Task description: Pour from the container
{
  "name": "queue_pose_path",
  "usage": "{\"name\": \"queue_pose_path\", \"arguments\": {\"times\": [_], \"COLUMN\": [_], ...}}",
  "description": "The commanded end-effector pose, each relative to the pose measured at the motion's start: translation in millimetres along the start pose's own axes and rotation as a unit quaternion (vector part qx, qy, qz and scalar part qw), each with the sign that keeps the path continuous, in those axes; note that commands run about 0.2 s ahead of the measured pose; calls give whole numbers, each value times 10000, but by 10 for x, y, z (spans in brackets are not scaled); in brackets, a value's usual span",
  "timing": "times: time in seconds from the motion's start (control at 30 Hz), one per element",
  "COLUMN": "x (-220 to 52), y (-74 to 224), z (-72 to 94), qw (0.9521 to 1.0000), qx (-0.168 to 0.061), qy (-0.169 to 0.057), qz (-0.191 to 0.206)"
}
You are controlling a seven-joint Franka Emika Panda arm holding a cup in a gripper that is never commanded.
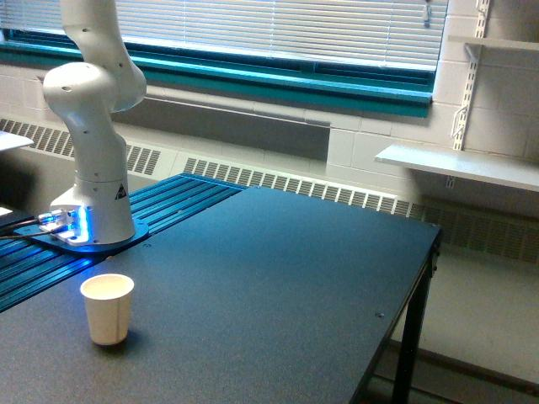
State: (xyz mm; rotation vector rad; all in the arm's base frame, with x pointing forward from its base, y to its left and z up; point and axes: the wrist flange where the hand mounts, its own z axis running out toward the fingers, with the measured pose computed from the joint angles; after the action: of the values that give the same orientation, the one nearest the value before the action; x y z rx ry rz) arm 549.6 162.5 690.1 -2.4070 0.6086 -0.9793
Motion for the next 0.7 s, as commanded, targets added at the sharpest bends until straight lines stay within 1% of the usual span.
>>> {"name": "queue_pose_path", "arguments": {"times": [0.03,0.17,0.37,0.5,0.63,0.7], "x": [38,84,135,155,130,118], "y": [235,434,783,990,1189,1265], "z": [24,5,-74,-171,-266,-333], "qw": [9997,9990,9971,9957,9946,9942], "qx": [-224,-382,-655,-768,-860,-856], "qy": [63,132,250,343,382,409], "qz": [84,167,288,377,447,498]}}
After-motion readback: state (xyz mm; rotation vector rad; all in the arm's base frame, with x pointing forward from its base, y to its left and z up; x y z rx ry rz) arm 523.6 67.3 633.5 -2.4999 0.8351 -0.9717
